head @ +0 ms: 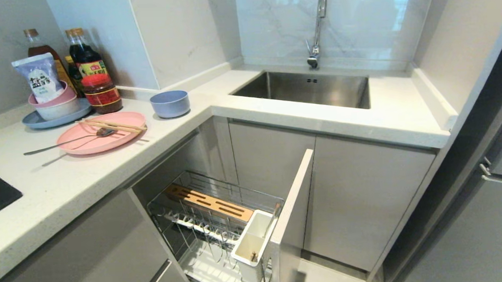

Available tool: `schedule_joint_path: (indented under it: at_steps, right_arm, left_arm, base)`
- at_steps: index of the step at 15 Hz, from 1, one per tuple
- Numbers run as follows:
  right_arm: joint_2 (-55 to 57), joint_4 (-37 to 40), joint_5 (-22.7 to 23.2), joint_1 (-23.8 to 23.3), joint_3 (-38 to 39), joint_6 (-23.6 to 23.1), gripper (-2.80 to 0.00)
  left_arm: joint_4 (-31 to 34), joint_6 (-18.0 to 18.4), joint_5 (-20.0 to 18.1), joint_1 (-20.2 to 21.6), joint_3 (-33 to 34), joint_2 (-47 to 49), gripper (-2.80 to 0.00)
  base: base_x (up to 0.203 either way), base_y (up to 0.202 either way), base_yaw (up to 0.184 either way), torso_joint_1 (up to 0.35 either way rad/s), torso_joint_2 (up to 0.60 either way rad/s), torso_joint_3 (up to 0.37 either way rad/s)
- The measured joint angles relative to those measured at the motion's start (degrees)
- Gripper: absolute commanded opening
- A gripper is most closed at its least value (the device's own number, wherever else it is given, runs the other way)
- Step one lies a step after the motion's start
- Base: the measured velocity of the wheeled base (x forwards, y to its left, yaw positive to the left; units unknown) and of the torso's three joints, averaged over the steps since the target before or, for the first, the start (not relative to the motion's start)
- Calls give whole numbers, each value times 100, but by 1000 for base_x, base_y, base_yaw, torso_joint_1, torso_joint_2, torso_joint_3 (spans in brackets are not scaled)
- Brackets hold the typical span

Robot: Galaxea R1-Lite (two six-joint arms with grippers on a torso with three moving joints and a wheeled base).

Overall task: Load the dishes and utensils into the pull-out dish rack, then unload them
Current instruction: Pick up the chopsticks and place it in the cupboard

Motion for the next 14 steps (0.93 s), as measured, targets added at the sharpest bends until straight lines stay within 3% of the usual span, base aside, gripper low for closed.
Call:
schedule_joint_path:
  at_steps: [14]
  right_arm:
    - [0,0,-2,0,0,-1,-280]
  left_arm:
    - [9,-20,0,0,2,0,-280]
  base:
    - [0,0,0,3,3,-180]
